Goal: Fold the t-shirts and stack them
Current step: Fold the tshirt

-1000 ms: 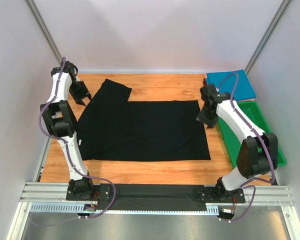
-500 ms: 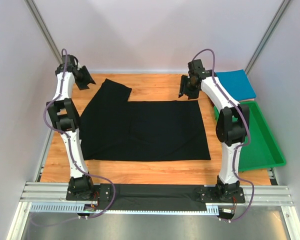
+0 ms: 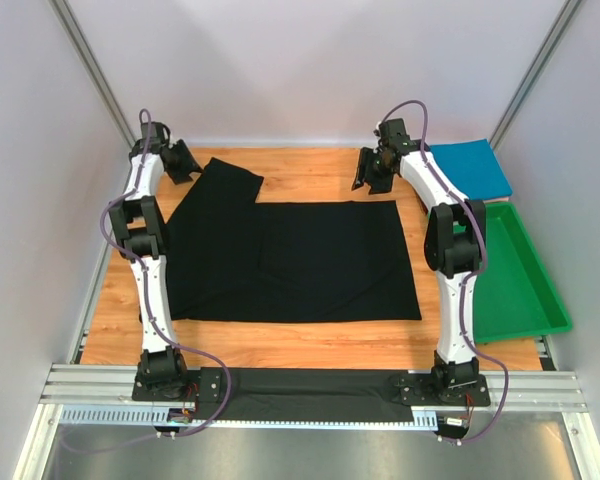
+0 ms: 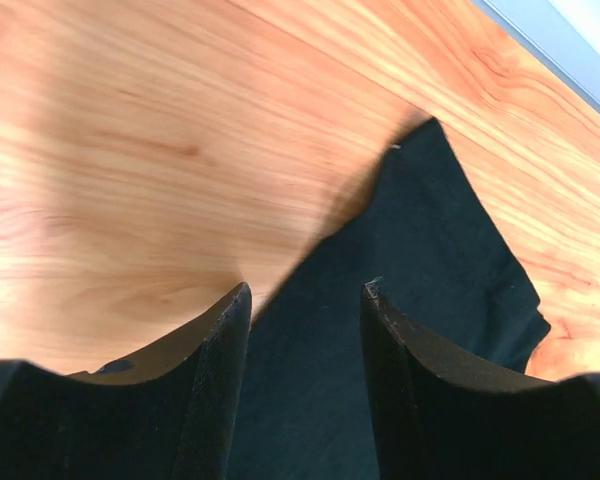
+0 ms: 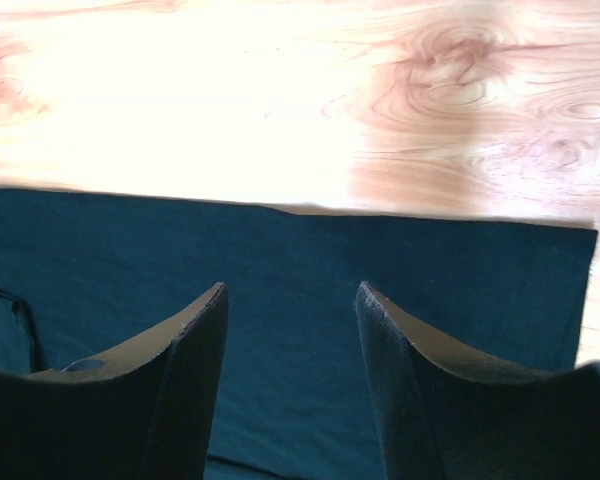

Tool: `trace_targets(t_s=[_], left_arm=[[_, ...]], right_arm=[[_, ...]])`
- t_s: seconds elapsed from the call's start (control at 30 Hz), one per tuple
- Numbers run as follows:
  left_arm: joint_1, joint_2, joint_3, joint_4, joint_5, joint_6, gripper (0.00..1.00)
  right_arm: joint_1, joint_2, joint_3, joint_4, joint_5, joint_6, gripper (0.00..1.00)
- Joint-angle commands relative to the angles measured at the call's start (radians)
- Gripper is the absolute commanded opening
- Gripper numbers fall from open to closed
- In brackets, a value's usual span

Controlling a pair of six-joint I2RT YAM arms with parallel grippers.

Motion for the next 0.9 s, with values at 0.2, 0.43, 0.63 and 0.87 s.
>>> trace_targets(t_s=[0.2,0.43,0.63,0.87], left_arm=[[-0.023,0.053,0.006,0.053,0.075,-0.006,0.48],[-0.024,0.025,0.006,0.042,0.097,-0.015,0.04],[-0.024,-0.087,-0.064,0.074,0.090,-0.003,0.00],[-0.024,-0.117,-0.078,0.085,0.143,-0.017,0.00]], right_arm=[[-0.013,0.016,0.031,0.072,-0.084,0.057,0.55],[-0.018,0.008,0.034,0.052,-0.063,0.061,0.52],[-0.059,0.025,0.055,-0.012,0.064,0.094,0.51],[-0.080,0.085,0.092,-0.068,0.186,0.014,0.52]])
